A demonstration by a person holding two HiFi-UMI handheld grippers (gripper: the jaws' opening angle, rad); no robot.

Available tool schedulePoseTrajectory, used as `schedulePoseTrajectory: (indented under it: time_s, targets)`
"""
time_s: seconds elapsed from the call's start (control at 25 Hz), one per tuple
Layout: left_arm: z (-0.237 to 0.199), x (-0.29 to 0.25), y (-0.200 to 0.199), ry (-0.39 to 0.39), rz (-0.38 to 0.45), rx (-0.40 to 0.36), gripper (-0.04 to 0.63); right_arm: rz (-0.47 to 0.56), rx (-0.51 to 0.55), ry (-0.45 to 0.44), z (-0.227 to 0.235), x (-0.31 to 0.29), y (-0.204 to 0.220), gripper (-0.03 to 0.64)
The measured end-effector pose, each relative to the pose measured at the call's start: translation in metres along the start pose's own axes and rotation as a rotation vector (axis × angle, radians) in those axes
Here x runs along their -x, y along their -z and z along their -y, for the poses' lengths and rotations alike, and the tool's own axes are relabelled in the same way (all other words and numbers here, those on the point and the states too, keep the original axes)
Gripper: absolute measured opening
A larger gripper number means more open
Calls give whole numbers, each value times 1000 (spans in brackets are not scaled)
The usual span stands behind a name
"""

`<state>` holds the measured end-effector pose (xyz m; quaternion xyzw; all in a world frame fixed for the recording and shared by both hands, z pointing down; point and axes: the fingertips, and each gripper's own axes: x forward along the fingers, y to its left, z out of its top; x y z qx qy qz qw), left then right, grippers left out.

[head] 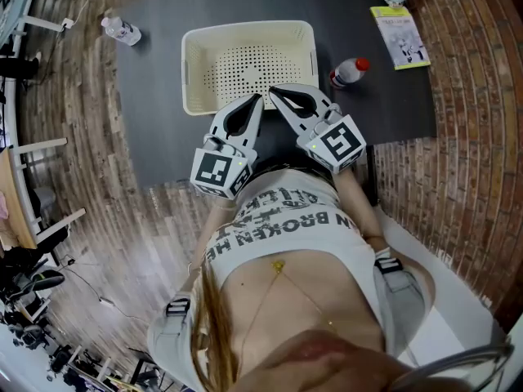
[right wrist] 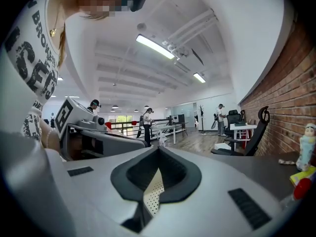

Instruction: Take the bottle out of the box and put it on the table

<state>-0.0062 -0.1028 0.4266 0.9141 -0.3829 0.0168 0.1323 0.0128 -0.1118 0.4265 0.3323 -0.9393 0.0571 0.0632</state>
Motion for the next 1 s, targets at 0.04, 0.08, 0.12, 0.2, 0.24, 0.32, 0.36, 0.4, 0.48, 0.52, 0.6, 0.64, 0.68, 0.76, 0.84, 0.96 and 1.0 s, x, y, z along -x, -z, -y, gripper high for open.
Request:
schedulePoseTrajectory:
  time_s: [0.04, 0.08, 0.12, 0.2, 0.24, 0.32, 0.36, 0.4, 0.48, 0.52, 0.6, 0.64, 0.68, 0.76, 0.84, 0.96, 1.0]
  targets:
    - [1, 0, 0, 3, 0, 2, 5, 0, -1, 4, 1, 0, 0, 8]
    - [1, -1, 1, 4, 0, 4, 5, -1, -2, 7, 2, 1, 1, 8]
    - [1, -1, 2, 5, 0, 5, 5, -1, -2, 8, 2, 1, 1, 8]
    - [2, 0, 3, 6, -3, 4, 5, 0, 1, 7, 2, 2, 2, 8]
    - [2, -1, 3, 7, -5, 4, 5, 1, 2, 5, 2, 2, 3, 8]
    - [2, -1, 4, 9, -9, 4, 5, -1, -2, 2, 1, 2, 3, 8]
    - [2, -1, 4, 9, -11, 5, 5, -5, -2, 0, 1, 1, 3, 8]
    - [2, -1, 4, 9, -12, 6, 5, -9, -1, -2, 1, 1, 4, 8]
    - [2, -1, 5, 9, -14, 10, 5, -15, 2, -2, 1, 1, 6, 8]
    - [1, -1, 5, 9, -15, 11, 5, -15, 2, -2, 2, 1, 6, 8]
    - [1, -1, 5, 8, -17, 12, 5, -17, -2, -1, 1, 1, 5, 8]
    - [1, -1, 5, 8, -18, 12, 5, -20, -3, -1, 1, 0, 5, 8]
    - [1, -1, 6, 8, -19, 12, 5, -21, -1, -1, 1, 0, 5, 8]
    - [0, -1, 6, 7, -21, 12, 5, -18, 4, -3, 1, -1, 5, 8]
    - [-1, -1, 7, 5, -22, 15, 5, -21, 8, -1, 1, -2, 6, 8]
    - [-2, 0, 9, 5, -24, 16, 5, -34, 16, 2, 1, -2, 10, 8]
    - [-2, 1, 10, 5, -25, 15, 5, -37, 19, 1, 1, -3, 11, 8]
